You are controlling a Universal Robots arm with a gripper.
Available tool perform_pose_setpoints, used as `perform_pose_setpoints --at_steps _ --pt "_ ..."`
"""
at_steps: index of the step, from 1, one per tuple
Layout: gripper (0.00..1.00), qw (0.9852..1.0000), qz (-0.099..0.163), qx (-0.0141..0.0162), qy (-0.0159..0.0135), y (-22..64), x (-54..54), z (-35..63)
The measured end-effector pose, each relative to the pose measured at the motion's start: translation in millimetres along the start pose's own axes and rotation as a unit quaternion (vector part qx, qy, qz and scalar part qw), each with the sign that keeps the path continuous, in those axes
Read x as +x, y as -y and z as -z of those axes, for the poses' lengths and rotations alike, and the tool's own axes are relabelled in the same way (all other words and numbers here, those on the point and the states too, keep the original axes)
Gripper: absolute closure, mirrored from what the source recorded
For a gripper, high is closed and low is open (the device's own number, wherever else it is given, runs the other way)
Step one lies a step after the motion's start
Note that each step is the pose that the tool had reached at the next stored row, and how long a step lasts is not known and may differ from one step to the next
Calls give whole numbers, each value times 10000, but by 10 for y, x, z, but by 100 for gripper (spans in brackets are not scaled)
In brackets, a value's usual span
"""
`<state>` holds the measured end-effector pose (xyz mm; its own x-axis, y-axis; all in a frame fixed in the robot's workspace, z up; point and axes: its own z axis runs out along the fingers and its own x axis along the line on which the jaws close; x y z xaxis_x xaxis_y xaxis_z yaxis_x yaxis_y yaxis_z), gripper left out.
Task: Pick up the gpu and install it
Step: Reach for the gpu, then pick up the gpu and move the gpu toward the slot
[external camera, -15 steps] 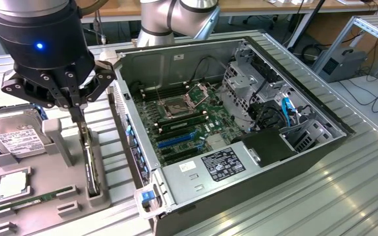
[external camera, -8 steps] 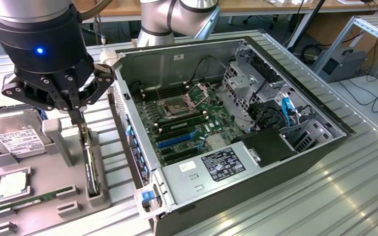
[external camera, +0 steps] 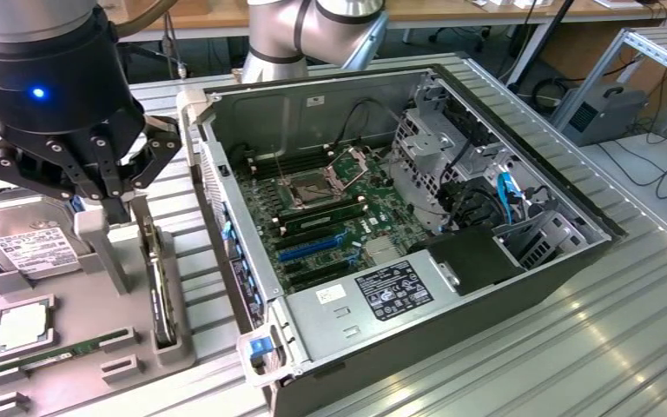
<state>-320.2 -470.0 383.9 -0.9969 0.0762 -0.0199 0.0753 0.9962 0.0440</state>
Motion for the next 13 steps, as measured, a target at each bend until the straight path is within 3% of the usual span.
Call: perform_pose_setpoints --at_steps 13 --pt "89 10000 0 0 0 0 2 0"
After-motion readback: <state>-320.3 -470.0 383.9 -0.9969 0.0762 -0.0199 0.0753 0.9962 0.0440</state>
